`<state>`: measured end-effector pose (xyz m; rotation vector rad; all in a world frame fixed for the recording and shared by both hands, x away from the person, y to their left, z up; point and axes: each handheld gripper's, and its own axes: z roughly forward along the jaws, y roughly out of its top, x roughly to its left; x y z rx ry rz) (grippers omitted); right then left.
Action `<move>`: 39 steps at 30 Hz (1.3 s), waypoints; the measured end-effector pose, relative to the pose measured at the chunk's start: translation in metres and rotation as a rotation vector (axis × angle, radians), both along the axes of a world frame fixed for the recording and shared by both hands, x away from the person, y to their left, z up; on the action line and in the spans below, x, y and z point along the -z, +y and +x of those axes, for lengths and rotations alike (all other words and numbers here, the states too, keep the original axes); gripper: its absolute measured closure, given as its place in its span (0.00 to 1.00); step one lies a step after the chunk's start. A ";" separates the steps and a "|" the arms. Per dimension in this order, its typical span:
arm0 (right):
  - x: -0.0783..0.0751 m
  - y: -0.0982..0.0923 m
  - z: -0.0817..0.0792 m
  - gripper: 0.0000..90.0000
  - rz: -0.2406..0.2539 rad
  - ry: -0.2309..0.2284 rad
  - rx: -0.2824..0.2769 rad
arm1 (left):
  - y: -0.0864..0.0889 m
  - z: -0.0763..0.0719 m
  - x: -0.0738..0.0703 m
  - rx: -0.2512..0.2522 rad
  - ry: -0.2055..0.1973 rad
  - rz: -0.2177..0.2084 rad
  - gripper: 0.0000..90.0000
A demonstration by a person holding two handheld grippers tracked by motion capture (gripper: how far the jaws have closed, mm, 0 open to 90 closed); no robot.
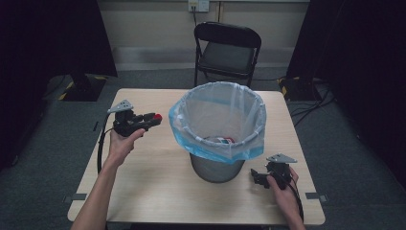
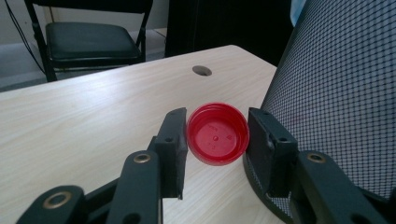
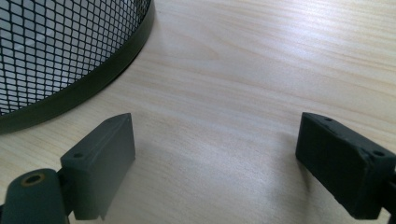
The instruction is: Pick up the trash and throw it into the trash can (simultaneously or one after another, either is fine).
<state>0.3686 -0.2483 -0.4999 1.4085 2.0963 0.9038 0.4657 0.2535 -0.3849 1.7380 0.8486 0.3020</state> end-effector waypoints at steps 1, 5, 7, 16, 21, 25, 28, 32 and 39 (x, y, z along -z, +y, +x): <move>0.000 0.000 0.000 0.12 0.000 0.000 0.000 | 0.001 -0.001 -0.002 0.001 -0.004 -0.007 0.66; 0.000 0.000 0.000 0.12 0.000 0.000 0.000 | 0.001 -0.004 -0.009 0.002 -0.023 -0.013 0.66; 0.000 0.000 0.000 0.12 0.000 0.000 0.000 | 0.000 -0.005 -0.013 0.007 -0.037 -0.013 0.66; 0.000 0.000 0.000 0.12 0.000 0.000 0.000 | 0.001 -0.009 -0.034 0.016 -0.089 -0.049 0.66; 0.000 0.000 0.000 0.12 0.000 0.000 0.000 | -0.001 -0.012 -0.038 0.020 -0.098 -0.045 0.66; 0.000 0.000 0.000 0.12 0.000 0.000 0.000 | -0.002 -0.014 -0.050 0.021 -0.129 -0.066 0.66; 0.000 0.000 0.000 0.12 0.001 0.000 0.000 | -0.003 -0.017 -0.057 0.032 -0.142 -0.075 0.66; 0.000 0.000 0.000 0.12 0.001 0.000 0.000 | -0.006 -0.024 -0.063 0.048 -0.171 -0.102 0.66; 0.000 0.000 0.000 0.12 0.000 0.000 0.000 | -0.008 -0.028 -0.078 0.054 -0.199 -0.106 0.66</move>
